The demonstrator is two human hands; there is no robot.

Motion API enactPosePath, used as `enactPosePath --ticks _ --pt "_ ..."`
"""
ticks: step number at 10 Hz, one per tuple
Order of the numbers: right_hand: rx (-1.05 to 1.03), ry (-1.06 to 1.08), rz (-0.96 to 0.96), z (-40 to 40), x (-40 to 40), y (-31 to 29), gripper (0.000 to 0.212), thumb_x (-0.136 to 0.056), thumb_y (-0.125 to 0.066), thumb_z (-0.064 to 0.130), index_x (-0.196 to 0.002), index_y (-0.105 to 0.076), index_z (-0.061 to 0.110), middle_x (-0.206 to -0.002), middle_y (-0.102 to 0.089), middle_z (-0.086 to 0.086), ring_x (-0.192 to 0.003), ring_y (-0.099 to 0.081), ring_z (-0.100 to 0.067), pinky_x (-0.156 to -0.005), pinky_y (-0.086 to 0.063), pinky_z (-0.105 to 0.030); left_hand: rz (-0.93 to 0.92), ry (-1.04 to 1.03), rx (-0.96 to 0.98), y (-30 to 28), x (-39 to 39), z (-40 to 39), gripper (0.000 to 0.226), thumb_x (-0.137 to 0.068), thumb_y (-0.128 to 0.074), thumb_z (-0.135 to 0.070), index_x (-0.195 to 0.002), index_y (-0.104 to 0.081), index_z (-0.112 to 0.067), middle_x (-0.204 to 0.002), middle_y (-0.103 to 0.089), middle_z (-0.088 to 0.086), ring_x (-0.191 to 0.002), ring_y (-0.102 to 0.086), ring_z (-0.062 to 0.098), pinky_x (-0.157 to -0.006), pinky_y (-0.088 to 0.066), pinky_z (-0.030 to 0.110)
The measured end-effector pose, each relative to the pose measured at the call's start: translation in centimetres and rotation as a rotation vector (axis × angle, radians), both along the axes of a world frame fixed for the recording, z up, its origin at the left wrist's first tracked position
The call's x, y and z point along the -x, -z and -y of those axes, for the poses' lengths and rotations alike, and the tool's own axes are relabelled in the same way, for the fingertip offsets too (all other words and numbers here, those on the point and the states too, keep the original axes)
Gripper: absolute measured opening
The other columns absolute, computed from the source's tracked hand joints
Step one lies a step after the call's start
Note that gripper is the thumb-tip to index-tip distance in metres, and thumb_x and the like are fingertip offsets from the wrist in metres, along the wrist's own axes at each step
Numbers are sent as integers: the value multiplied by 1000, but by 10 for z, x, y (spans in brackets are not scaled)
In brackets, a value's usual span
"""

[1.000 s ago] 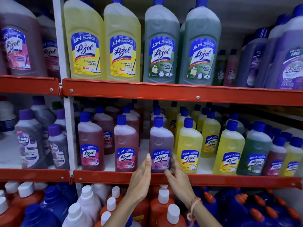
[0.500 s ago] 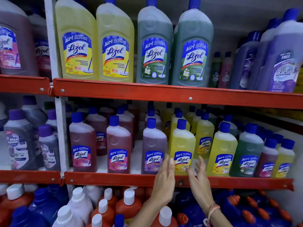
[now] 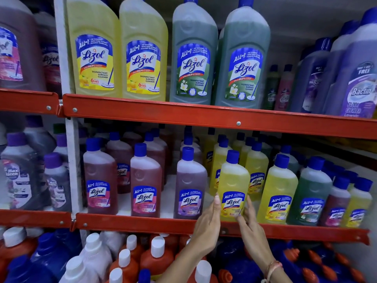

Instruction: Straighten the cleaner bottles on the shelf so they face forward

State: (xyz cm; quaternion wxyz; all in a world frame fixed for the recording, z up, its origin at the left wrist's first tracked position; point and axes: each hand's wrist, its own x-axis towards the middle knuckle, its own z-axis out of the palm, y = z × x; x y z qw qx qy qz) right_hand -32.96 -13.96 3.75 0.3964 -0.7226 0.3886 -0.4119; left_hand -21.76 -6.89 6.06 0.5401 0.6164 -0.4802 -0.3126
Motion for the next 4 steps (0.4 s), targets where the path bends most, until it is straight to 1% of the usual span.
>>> enactPosePath --ticks 1,2,3,4 --pt "23 9 0 1 0 1 63 -94 -46 34 -146 -11 42 -146 -44 7 -117 -43 -4 -102 -36 -33 2 8 14 2 -2 1 33 -81 -13 -72 -99 -40 -66 -118 -53 -22 -112 -48 0 -98 -33 22" --pt "44 18 -7 0 0 2 62 -94 -46 35 -147 -13 40 -146 -43 6 -119 -44 -6 -103 -36 -33 49 10 33 5 -3 1 51 -84 -13 -70 -127 -38 -58 -132 -54 -16 -118 -46 1 -100 -33 23" --pt "57 17 -8 1 2 3 62 -94 -46 34 -146 -14 40 -145 -45 6 -118 -45 -5 -100 -36 -30 86 19 28 6 -6 0 59 -87 -14 -69 -138 -35 -49 -140 -50 -14 -122 -43 2 -104 -32 25" --pt "62 8 5 3 4 -1 60 -95 -46 29 -146 -16 38 -143 -47 4 -118 -47 -7 -99 -36 -29 121 41 41 3 -7 -6 59 -88 -17 -67 -141 -33 -45 -138 -47 -19 -124 -40 -1 -104 -30 22"
